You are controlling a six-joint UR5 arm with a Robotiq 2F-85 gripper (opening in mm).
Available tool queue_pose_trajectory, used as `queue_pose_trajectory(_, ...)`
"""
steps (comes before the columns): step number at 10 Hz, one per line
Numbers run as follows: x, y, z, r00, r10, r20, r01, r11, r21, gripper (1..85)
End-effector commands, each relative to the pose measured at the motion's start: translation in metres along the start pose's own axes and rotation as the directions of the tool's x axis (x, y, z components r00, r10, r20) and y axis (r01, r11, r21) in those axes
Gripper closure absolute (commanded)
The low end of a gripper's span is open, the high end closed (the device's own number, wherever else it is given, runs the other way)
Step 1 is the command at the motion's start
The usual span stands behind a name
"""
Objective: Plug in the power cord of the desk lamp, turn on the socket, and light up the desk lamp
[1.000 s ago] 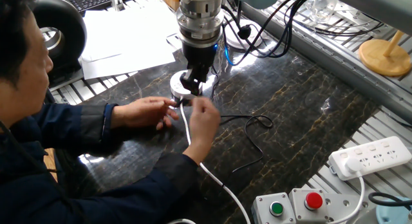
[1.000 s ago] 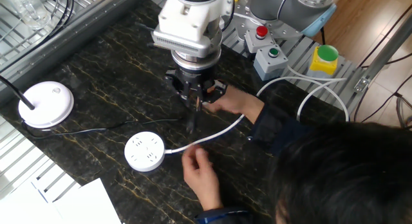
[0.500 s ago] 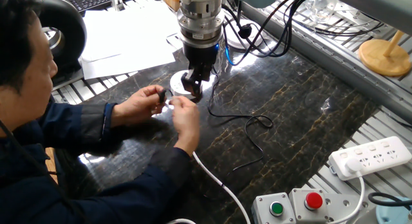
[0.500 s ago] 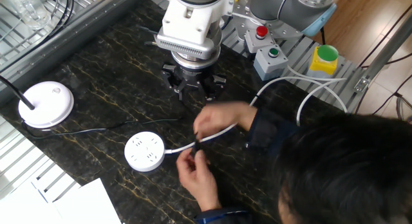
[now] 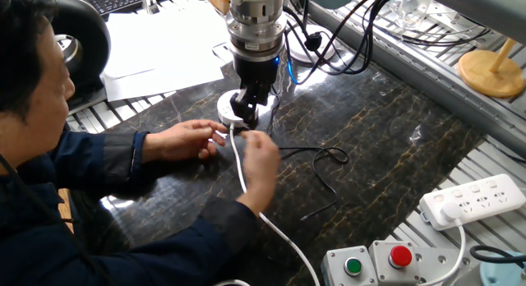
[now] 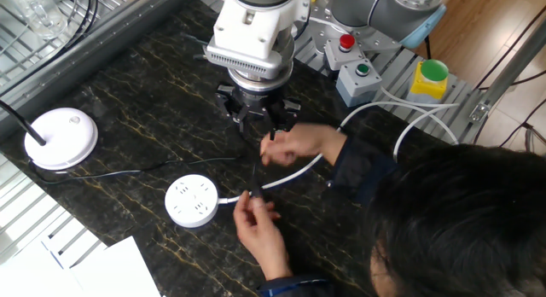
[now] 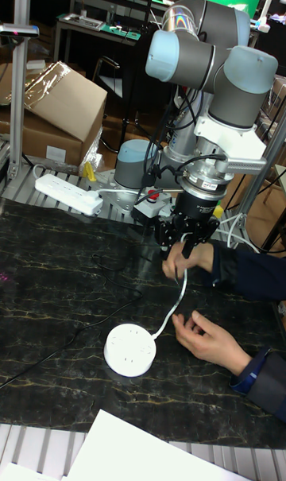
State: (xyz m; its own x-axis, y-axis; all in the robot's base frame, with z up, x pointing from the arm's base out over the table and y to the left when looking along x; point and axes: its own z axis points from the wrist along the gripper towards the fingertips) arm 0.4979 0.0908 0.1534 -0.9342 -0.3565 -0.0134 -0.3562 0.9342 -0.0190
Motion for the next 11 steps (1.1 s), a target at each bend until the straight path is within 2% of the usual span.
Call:
queue_pose_trajectory(1,-0.003,0.007,-0.001,1.000,0.010,0.012,-0.009,1.000,-0.028,40.7)
queue_pose_trajectory(3,-0.005,0.018,-0.002,1.000,-0.021,0.022,0.023,0.997,-0.071,40.0)
queue_pose_trajectory(4,-0.009,0.020,-0.002,0.999,-0.003,0.036,0.006,0.997,-0.079,34.3)
queue_pose_trajectory(6,-0.010,0.007,-0.001,0.999,0.014,0.039,-0.013,0.999,-0.029,34.3)
queue_pose_trajectory(8,-0.018,0.006,-0.001,0.998,0.028,0.058,-0.027,0.999,-0.025,34.3)
queue_pose_trajectory(11,-0.023,0.008,0.003,0.997,0.060,0.050,-0.059,0.998,-0.024,35.3)
